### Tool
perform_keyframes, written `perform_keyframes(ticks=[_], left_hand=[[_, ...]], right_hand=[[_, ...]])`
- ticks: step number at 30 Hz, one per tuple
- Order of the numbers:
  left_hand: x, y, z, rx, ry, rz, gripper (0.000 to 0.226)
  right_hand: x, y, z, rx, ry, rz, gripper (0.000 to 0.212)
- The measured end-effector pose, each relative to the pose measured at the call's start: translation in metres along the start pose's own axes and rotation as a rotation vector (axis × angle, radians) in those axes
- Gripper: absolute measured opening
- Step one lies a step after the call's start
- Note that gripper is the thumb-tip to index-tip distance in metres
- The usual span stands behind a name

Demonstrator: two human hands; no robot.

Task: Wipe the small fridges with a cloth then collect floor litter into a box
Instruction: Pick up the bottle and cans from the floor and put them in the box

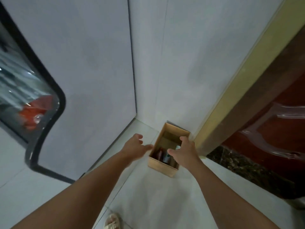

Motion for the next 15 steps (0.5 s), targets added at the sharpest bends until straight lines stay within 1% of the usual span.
perform_keyframes(ticks=[4, 7, 11, 15], left_hand=[[0.027, 0.047, -0.005, 0.003, 0.029, 0.061, 0.065], [0.052, 0.082, -0.018, 0.030, 0.078, 0.110, 0.067], [0.096, 0.132, -0.044, 0.057, 0.121, 0.181, 0.066], [0.150, 0.190, -0.083, 0.106, 0.154, 0.272, 0.065]], right_hand=[[-0.009, 0.041, -0.021, 0.090, 0.013, -0.012, 0.068], [-0.027, 0.072, -0.037, 0.144, -0.003, -0.054, 0.070], [-0.066, 0.118, -0.067, 0.225, 0.050, -0.094, 0.072], [-0.119, 0.173, -0.103, 0.284, 0.123, -0.152, 0.071]])
Point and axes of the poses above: each hand's wrist, its own y-axis away from the middle knuckle, its own x-axis out of the back of the hand, z = x × y, the point moved 4 cm from there along -y, towards the middle knuckle, and after that the axes turned 9 degrees about -x, right-handed, at the moved point
